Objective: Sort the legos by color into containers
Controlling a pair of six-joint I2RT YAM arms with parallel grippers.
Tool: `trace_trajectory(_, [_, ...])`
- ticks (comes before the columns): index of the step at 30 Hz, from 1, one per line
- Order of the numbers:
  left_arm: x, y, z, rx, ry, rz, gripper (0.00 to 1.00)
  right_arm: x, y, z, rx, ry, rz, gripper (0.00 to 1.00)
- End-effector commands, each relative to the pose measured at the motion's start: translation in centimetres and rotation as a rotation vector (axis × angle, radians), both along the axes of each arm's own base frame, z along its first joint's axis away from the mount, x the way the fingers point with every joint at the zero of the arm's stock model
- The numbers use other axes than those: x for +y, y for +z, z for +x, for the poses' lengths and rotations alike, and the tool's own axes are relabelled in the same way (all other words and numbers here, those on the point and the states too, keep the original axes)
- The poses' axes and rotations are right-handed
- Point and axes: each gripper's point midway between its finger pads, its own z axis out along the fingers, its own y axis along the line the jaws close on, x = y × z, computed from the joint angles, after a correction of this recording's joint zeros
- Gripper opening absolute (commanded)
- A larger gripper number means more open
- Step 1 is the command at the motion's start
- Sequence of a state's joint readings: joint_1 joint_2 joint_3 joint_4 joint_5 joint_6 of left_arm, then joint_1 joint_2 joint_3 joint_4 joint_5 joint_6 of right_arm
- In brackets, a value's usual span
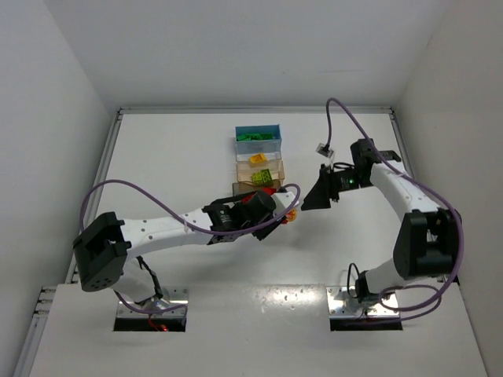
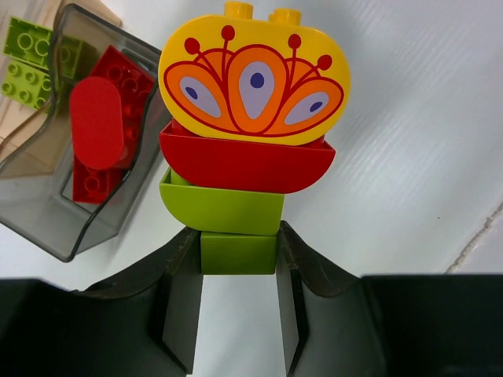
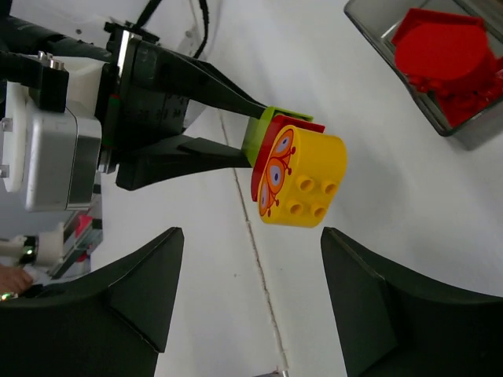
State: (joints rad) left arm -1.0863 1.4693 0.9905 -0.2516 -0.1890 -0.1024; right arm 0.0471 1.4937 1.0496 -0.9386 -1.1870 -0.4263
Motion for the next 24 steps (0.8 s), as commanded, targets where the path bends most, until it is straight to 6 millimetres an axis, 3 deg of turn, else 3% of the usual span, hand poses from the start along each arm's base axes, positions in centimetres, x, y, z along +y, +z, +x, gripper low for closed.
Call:
trace_trajectory(1, [-1.4,3.6,1.1,-0.095,-0.006,-0.079,0.12,0.5,1.9,-0.8,-0.001,0.067,0.115,0.71])
trace_trajectory(8, [-1.6,4.3,1.1,-0.098,0.000,-0.101,0.12,0.3,-0.4,-1.1,0.045,0.092,0.087,0.71])
trace_trajectory(24, [-3.1,6.7,0.7,-0.107,-0.039,-0.171,0.12,0.7,-1.0,1.9,0.022,0.102,0.087,0.75])
